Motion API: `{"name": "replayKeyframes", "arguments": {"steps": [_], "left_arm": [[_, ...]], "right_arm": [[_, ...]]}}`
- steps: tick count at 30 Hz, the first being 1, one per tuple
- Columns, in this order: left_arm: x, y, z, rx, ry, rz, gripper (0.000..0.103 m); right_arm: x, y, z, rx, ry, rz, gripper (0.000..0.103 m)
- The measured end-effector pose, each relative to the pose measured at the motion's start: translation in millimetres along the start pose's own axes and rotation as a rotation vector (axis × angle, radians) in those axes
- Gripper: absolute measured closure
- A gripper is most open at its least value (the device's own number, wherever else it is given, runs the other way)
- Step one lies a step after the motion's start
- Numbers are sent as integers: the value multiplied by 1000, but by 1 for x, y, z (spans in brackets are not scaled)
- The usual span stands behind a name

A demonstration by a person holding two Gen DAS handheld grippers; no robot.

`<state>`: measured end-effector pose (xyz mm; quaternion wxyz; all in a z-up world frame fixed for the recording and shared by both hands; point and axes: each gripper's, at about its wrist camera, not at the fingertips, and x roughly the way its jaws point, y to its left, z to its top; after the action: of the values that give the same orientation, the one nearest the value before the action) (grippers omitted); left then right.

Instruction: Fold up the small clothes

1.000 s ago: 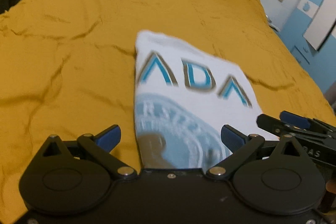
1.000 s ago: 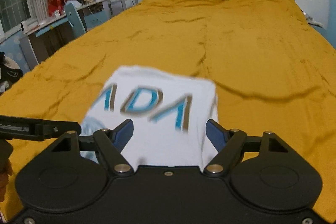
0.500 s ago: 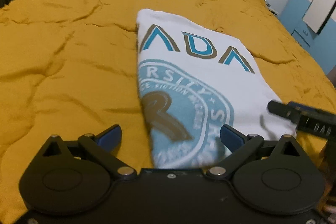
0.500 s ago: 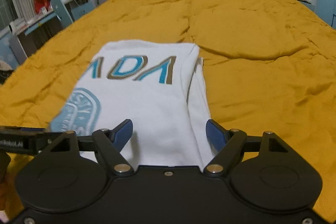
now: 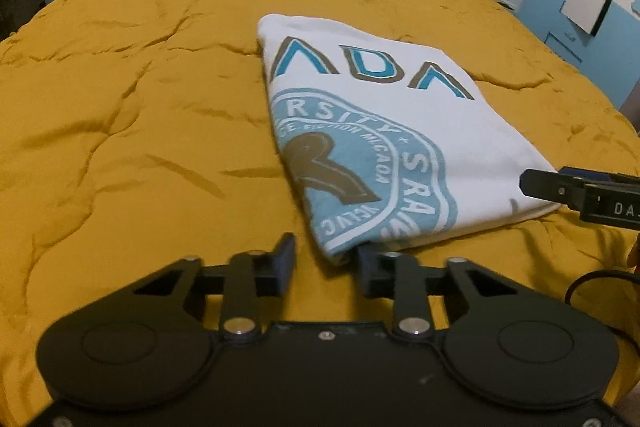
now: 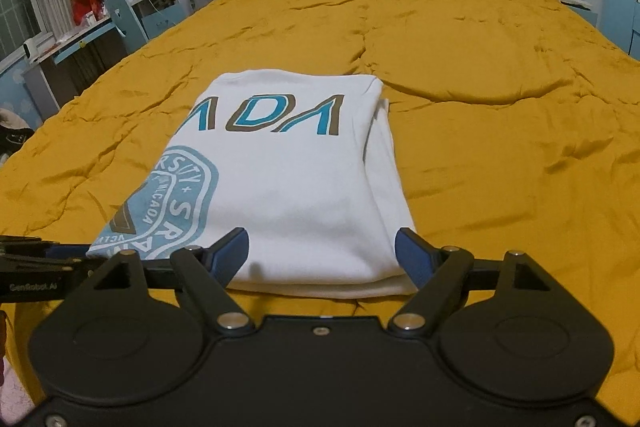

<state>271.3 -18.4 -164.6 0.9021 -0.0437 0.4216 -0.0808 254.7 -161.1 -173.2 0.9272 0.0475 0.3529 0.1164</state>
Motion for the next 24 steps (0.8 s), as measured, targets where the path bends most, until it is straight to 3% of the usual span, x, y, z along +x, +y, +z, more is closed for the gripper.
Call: {"name": "replayKeyframes", "arguments": {"steps": [2, 5, 10, 14, 16, 17, 18, 20, 22, 24], "left_arm": [[-1, -6, 0, 6, -20, -2, 91], [-10, -7, -1, -5, -58, 18, 95], [6, 23, -12, -129, 20, 12, 92], [-2, 13, -10, -103, 16, 16, 93], [-18, 10, -4, -106, -1, -4, 87], [-30, 7, -2, -102, -28, 2, 75], [-39, 5, 1, -99, -52, 9, 47], [-56, 0, 9, -95, -133, 20, 20], [-63, -6, 20, -81, -191, -18, 17], [-57, -12, 28, -81, -198, -59, 16]], "right_arm": [[1, 1, -1, -1, 0, -5, 21], [5, 2, -3, -15, 10, -15, 21], [12, -3, -6, -23, 43, -41, 21], [16, -13, -9, 29, 83, -38, 20], [10, -16, -5, 53, 78, -31, 20], [5, -16, -2, 46, 54, -31, 20], [0, -14, 1, 37, 30, -31, 20], [-8, -10, 8, 27, -5, -12, 20], [-10, -6, 13, 18, -23, 16, 20], [-9, 0, 14, -3, -44, 39, 20]]}}
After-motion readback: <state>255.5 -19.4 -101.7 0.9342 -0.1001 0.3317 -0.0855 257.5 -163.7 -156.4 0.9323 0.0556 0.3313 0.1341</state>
